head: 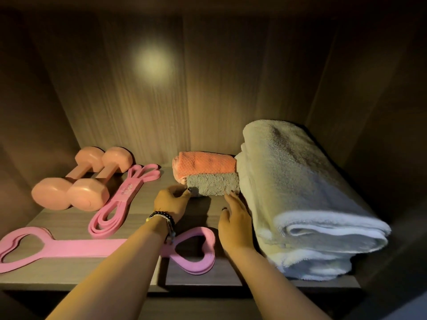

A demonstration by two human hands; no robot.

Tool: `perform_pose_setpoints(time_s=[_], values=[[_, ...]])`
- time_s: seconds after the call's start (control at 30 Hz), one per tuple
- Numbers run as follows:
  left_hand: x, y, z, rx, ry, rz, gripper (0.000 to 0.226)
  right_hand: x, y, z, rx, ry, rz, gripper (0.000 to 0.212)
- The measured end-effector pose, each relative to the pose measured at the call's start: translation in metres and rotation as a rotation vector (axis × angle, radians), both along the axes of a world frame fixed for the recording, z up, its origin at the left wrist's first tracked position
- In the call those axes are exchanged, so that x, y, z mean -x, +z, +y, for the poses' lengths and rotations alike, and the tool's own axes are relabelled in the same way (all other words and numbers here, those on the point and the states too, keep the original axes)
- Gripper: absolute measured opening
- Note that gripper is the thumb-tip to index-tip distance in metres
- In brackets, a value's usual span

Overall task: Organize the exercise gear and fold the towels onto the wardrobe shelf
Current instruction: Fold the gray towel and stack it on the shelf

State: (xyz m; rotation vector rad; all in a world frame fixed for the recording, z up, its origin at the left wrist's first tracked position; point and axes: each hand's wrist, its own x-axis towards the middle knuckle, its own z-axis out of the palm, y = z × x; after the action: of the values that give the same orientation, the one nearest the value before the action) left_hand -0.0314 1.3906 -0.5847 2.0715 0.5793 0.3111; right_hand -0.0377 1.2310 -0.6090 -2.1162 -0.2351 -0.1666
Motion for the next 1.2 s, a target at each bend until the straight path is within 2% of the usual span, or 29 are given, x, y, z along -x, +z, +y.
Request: perform_pose_setpoints(time_s=[0.07,0.17,0.3,0.47,0.63,0.7,0.87,0.97,1.2], values=[[0.013,0.01,-0.002,-0.096,-0.001,0.031,0.032,0.02,0.003,-0.008,0.072,0.049,0.064,0.048],[0.04,0.033,-0.009,-0.37,-0.107,0.145,0.041,0.054,0.007,-0.02,0.192,0.16,0.109,0.052],[0.09,0.073,-0.02,-0.547,-0.222,0.18,0.052,0.092,0.027,-0.033,0.272,0.16,0.086,0.055],[0.162,0.108,-0.042,-0.618,-0.338,0.102,0.059,0.136,0.067,-0.056,0.304,0.296,-0.083,0.058],[0.221,0.121,-0.064,-0.699,-0.461,-0.015,0.061,0.177,0.104,-0.089,0.628,0.352,-0.336,0.065],[0.239,0.122,-0.072,-0.737,-0.488,-0.046,0.062,0.191,0.118,-0.106,0.743,0.348,-0.377,0.07],[0.272,0.13,-0.1,-0.797,-0.561,-0.105,0.067,0.22,0.146,-0.154,0.955,0.417,-0.263,0.089],[0.283,0.135,-0.116,-0.829,-0.646,-0.116,0.07,0.232,0.159,-0.182,1.011,0.402,-0.232,0.101],[0.26,0.132,-0.169,-0.835,-0.879,-0.137,0.075,0.232,0.16,-0.247,0.99,0.228,-0.148,0.094]])
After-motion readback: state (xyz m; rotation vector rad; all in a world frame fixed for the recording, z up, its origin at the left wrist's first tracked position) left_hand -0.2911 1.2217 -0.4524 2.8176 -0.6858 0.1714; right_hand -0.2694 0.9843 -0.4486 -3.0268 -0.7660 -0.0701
